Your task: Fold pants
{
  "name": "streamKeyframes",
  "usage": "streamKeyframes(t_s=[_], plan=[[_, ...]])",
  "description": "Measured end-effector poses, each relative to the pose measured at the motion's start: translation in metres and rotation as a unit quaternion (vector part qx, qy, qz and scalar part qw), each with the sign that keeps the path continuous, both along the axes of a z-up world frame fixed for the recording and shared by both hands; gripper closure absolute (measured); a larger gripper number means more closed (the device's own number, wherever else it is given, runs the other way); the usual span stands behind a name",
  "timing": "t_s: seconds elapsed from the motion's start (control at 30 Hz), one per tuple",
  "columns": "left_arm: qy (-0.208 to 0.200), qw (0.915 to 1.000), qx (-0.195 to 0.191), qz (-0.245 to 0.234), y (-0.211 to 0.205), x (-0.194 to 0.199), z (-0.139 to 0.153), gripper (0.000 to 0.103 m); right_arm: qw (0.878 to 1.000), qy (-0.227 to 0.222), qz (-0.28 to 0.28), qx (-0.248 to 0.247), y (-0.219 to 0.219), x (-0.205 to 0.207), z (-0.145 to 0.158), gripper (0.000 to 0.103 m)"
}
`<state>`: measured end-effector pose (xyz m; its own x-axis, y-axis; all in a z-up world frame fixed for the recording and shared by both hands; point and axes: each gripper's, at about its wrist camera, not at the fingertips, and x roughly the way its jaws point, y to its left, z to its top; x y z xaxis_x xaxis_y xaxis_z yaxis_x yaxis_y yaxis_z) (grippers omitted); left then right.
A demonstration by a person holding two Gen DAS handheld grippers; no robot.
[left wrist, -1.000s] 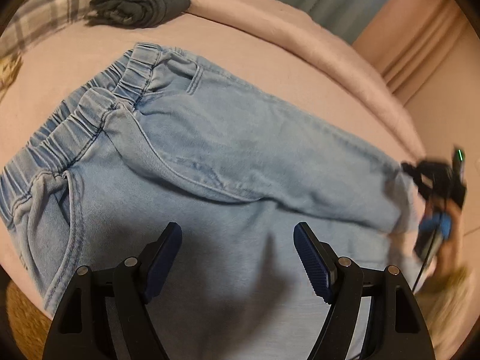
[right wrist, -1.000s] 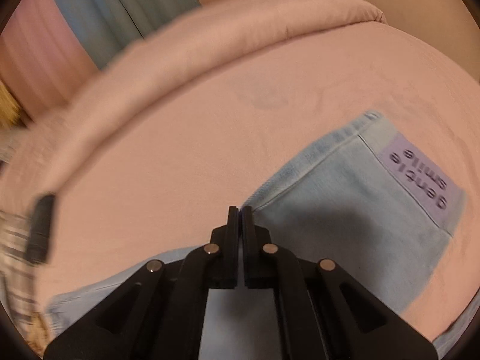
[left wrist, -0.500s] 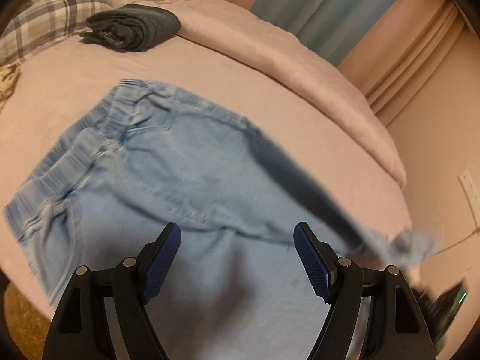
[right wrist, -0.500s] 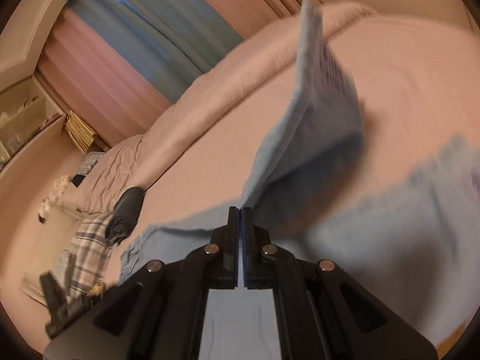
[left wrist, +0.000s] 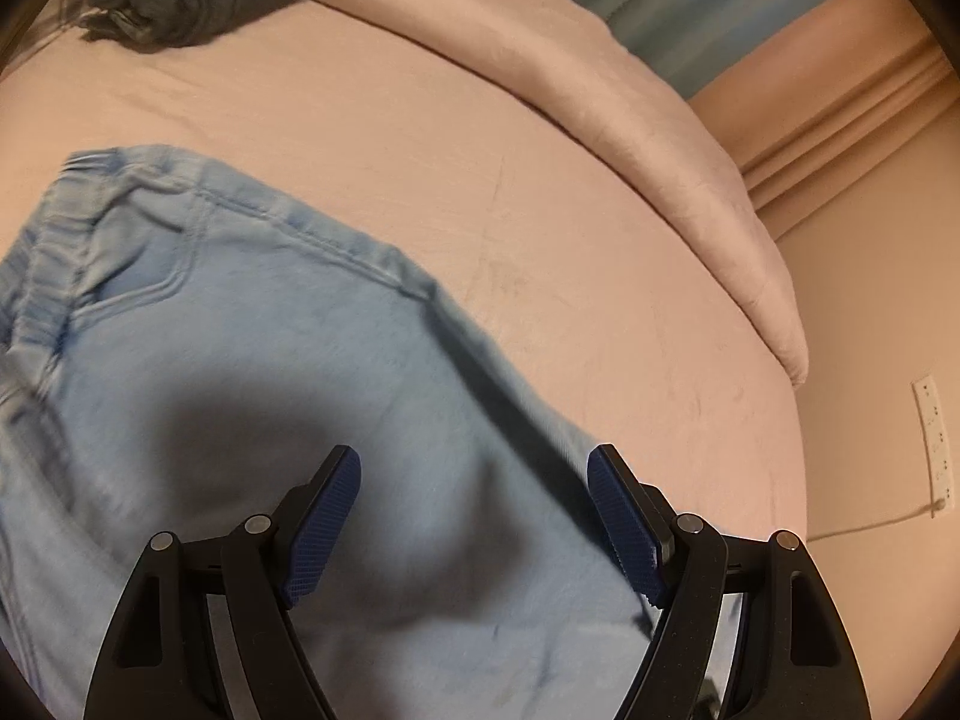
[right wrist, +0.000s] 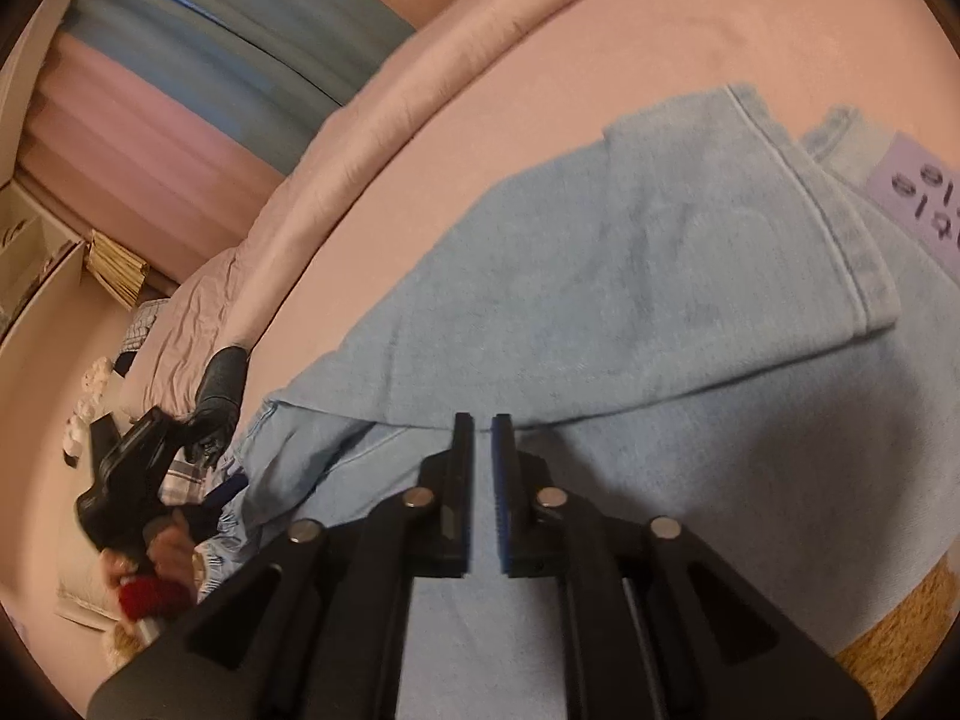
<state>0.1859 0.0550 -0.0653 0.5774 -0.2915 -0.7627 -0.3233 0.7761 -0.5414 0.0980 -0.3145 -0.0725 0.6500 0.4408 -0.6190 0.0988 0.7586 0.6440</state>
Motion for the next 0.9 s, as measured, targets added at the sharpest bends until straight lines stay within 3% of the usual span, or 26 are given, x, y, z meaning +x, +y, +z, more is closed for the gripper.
streamKeyframes(t_s=[0.07, 0.23, 0.3, 0.33, 0.4, 0.53, 0.6, 0.7, 0.8, 0.9], plan=[[0.015, 0.9999, -0.004, -0.004, -0.001, 0.014, -0.007, 0.025, 1.0, 0.012, -0.002, 0.024, -0.005, -0.003, -0.003, 0.056], [0.062, 0.9978, -0.025, 0.008, 0.001, 0.042, -0.032, 0.025, 0.999, 0.017, 0.011, 0.025, 0.0, -0.012, -0.007, 0.055], [0.048, 0.998, -0.032, 0.027, 0.004, 0.043, -0.032, 0.028, 0.999, 0.024, -0.008, 0.028, -0.003, -0.01, -0.012, 0.058], [0.042, 0.9979, -0.037, 0.032, 0.006, 0.043, -0.031, 0.035, 0.999, 0.022, -0.021, 0.039, -0.008, -0.008, -0.014, 0.058], [0.048, 0.9975, -0.043, 0.029, 0.009, 0.046, -0.035, 0.1, 0.998, 0.015, -0.042, 0.052, -0.017, -0.007, -0.014, 0.059], [0.025, 0.9963, -0.073, 0.038, 0.018, 0.03, -0.037, 0.101, 0.994, -0.003, -0.088, 0.068, -0.033, -0.003, -0.012, 0.063], [0.002, 0.9961, -0.078, 0.04, 0.021, 0.014, -0.026, 0.101, 0.993, -0.01, -0.104, 0.062, -0.04, -0.002, -0.012, 0.074], [-0.056, 0.9955, -0.071, 0.03, 0.016, -0.022, 0.01, 0.101, 0.992, -0.015, -0.12, 0.044, -0.046, -0.002, -0.004, 0.093], [-0.12, 0.9912, -0.056, 0.008, 0.012, -0.074, 0.052, 0.101, 0.99, -0.052, -0.122, 0.043, -0.055, -0.014, 0.014, 0.095], [-0.176, 0.9839, -0.033, -0.005, 0.005, -0.138, 0.074, 0.101, 0.986, -0.092, -0.133, 0.031, -0.069, -0.033, 0.047, 0.096]])
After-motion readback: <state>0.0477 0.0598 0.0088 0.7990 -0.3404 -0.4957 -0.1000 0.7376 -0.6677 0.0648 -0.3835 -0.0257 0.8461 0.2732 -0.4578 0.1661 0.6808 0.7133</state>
